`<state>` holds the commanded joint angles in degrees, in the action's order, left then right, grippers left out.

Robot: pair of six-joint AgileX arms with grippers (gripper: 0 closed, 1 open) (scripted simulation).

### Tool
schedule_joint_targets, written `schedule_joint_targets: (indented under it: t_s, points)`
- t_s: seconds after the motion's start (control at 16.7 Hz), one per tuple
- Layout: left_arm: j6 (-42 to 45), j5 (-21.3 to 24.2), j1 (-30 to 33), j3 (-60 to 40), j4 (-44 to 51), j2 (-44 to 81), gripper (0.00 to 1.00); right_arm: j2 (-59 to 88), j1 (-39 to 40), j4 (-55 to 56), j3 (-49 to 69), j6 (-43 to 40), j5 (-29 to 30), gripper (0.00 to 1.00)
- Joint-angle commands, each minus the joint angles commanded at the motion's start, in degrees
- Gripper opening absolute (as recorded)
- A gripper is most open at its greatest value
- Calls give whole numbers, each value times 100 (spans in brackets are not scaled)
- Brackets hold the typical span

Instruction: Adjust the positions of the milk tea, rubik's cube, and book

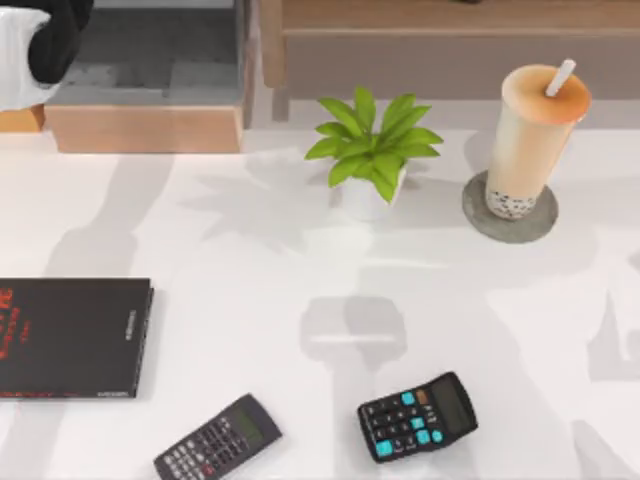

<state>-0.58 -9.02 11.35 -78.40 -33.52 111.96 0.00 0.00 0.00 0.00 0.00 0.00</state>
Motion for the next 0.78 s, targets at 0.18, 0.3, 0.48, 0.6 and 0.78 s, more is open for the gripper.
schedule_joint_targets:
  t_s: [0.18, 0.3, 0.48, 0.6, 0.78]
  points:
    - [8, -1, -16, -22, -6, 27, 0, 0, 0, 0, 0, 0, 0, 100]
    - [69, 15, -12, 8, -5, -33, 0, 0, 0, 0, 0, 0, 0, 100]
    - [614, 120, -20, 316, 20, -561, 0, 0, 0, 0, 0, 0, 0, 100]
    - [1281, 200, -75, 727, 57, -1156, 0, 0, 0, 0, 0, 0, 0, 100]
    - [2646, 309, -211, 1650, 133, -2210, 0, 0, 0, 0, 0, 0, 0, 100]
